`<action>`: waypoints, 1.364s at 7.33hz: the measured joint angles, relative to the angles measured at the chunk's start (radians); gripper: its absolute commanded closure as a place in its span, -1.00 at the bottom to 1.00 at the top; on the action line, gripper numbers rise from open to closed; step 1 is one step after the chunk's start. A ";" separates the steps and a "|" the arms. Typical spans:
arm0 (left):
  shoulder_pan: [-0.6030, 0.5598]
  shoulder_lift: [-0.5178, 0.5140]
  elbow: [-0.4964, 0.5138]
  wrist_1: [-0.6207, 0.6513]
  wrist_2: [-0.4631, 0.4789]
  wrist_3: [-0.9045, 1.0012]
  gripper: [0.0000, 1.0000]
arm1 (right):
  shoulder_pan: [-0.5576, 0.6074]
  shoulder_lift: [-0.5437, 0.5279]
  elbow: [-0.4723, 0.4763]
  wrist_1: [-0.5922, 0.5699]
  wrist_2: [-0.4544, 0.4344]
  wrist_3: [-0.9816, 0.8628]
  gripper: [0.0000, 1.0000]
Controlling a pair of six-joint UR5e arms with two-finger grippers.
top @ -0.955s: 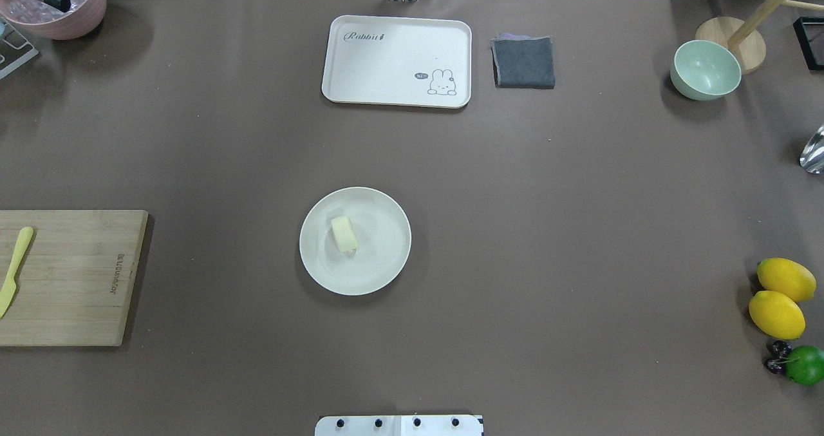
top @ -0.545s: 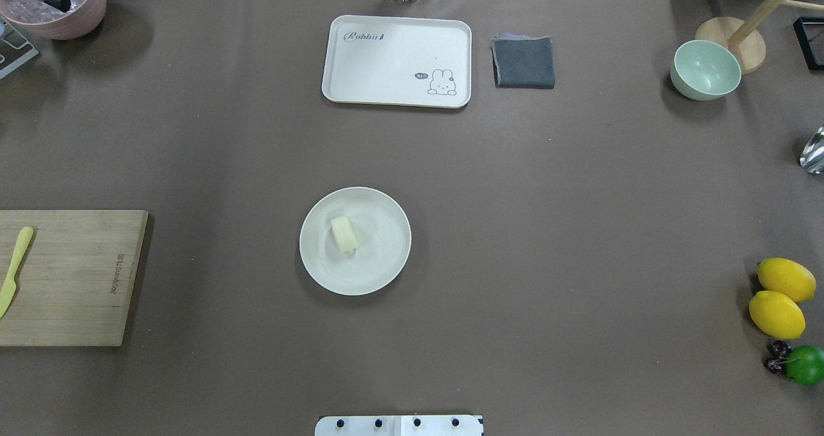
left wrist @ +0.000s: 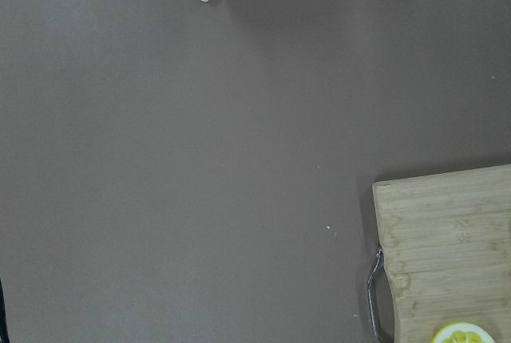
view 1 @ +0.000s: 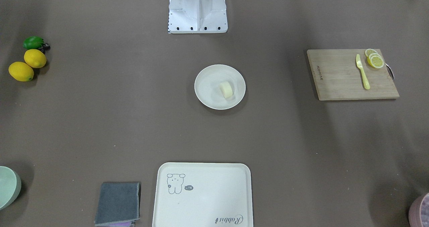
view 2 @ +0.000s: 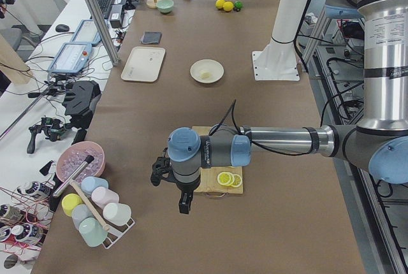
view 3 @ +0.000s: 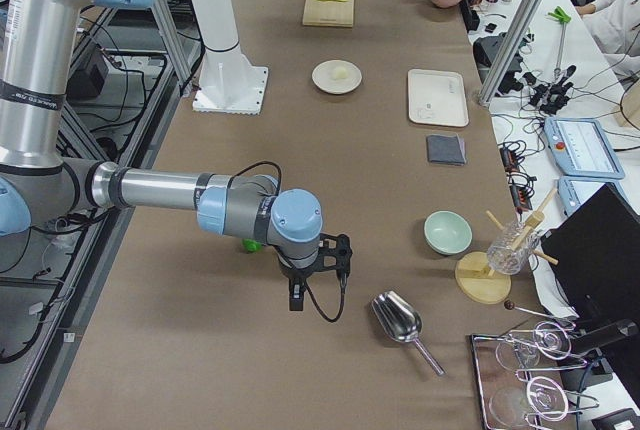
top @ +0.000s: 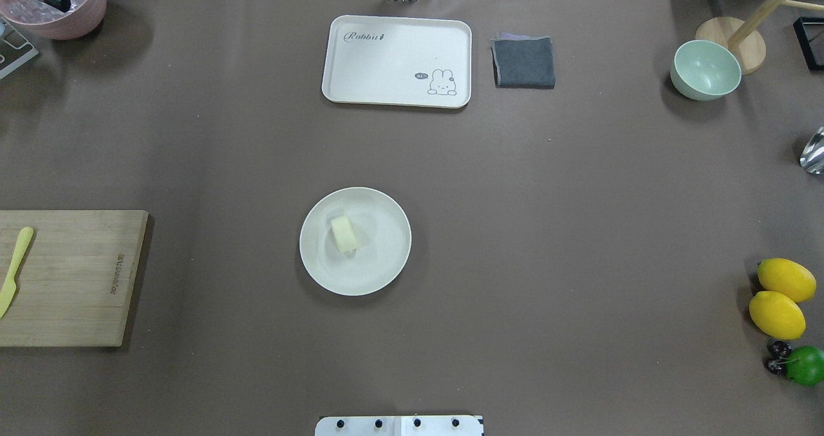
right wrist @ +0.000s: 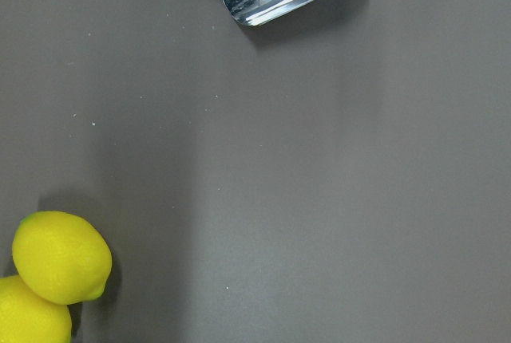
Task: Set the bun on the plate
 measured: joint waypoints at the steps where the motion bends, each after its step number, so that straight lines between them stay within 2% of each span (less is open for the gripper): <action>1: 0.000 0.002 -0.005 -0.004 0.005 -0.004 -0.95 | 0.002 -0.003 -0.002 0.016 0.000 0.000 -1.00; 10: 0.000 0.013 -0.024 -0.006 0.006 -0.007 -0.95 | 0.003 -0.009 -0.003 0.018 -0.001 -0.002 -1.00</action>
